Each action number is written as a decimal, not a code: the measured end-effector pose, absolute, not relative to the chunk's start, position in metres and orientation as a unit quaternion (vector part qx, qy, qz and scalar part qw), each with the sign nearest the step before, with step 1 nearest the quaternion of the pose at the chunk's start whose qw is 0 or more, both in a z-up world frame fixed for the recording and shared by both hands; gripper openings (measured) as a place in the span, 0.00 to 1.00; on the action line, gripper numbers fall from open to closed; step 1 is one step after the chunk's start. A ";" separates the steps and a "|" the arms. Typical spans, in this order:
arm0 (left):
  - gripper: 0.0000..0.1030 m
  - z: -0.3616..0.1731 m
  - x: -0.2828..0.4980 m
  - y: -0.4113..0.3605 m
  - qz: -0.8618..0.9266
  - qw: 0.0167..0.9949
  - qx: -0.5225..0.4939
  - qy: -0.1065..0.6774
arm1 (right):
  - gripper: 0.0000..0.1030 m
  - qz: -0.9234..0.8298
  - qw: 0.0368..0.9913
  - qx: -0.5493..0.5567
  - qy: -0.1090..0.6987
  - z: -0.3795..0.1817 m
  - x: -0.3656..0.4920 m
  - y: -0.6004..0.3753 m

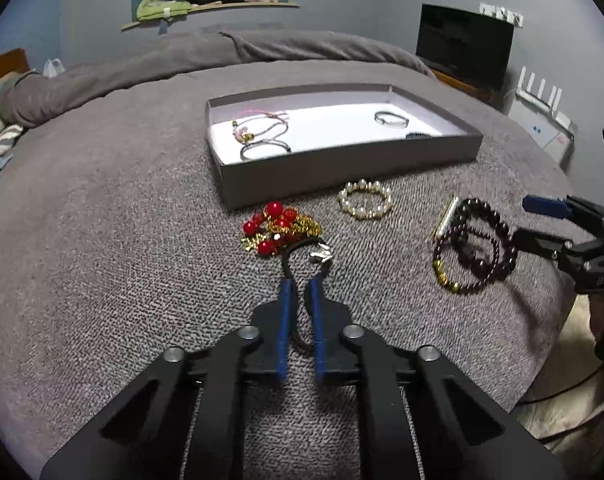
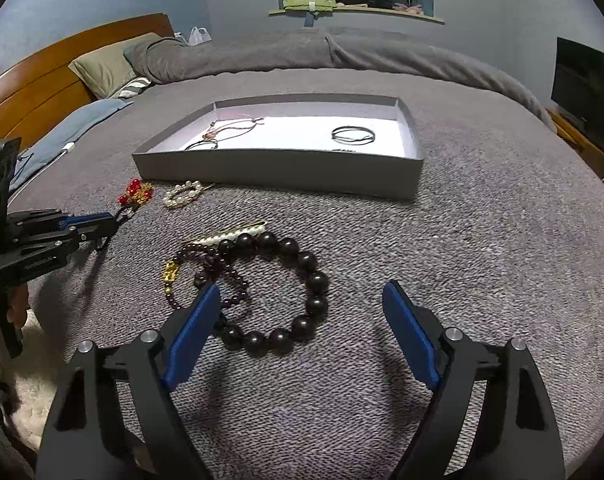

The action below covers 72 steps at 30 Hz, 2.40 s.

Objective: Organize jewelry
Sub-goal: 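Grasp the black hair tie with left gripper while right grasps dark bead bracelet, then carry the hair tie and dark bead bracelet into the tray with both grippers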

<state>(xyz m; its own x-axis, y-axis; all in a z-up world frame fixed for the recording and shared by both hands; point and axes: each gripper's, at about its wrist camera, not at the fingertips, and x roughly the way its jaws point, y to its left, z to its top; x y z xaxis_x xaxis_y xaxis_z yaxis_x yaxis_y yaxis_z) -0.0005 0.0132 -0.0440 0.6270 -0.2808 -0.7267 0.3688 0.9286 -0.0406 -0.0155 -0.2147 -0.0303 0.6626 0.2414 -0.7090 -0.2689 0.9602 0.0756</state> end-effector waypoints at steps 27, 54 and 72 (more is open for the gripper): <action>0.05 -0.021 -0.019 0.013 -0.199 0.911 0.071 0.355 | 0.06 0.196 0.897 -0.013 0.395 -0.020 -0.007 -0.182; 0.04 0.045 0.050 0.021 -0.211 0.927 0.041 0.309 | 0.06 0.138 0.949 -0.004 0.285 0.077 0.056 -0.227; 0.04 0.000 0.110 0.001 -0.247 0.889 0.024 0.386 | 0.06 0.146 0.937 0.014 0.318 0.052 0.124 -0.216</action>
